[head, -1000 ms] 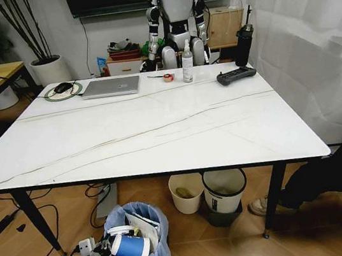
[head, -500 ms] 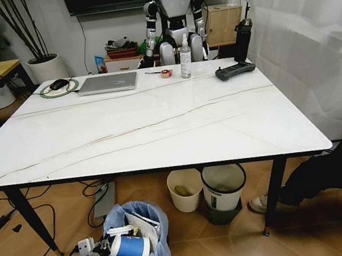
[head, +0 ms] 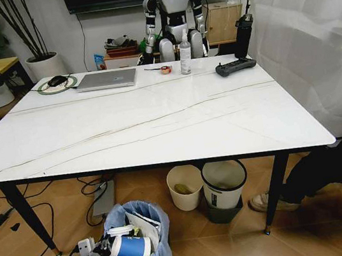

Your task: Pick up the trash bin and place the trash from the table into it.

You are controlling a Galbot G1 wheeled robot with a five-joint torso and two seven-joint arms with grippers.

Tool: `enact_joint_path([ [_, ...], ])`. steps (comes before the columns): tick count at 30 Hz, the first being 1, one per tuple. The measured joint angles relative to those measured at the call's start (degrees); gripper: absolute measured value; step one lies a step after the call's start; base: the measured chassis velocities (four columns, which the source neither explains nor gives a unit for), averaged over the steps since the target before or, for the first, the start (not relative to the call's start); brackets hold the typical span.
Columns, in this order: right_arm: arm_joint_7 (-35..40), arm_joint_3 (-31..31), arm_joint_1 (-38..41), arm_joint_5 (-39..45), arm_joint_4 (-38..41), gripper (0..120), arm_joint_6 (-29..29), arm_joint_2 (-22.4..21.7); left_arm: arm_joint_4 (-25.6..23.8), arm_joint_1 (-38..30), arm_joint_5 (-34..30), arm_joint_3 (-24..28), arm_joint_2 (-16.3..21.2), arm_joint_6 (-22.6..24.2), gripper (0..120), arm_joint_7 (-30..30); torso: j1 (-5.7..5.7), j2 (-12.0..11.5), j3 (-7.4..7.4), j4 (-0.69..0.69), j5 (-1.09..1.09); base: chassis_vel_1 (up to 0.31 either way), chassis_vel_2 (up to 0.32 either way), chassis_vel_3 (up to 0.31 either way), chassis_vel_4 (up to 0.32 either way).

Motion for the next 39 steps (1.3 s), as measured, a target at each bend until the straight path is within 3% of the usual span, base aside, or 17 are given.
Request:
enact_joint_path([
  [39, 0.0, -0.1, 0.0, 0.1, 0.1, 100, -0.1, 0.0, 0.2, -1.2, 0.4, 1.3, -1.0, 1.2, 0, -0.5, -3.75, -9.3, -5.60, 0.00, 0.00, 0.000, 0.000, 0.000, 0.000],
])
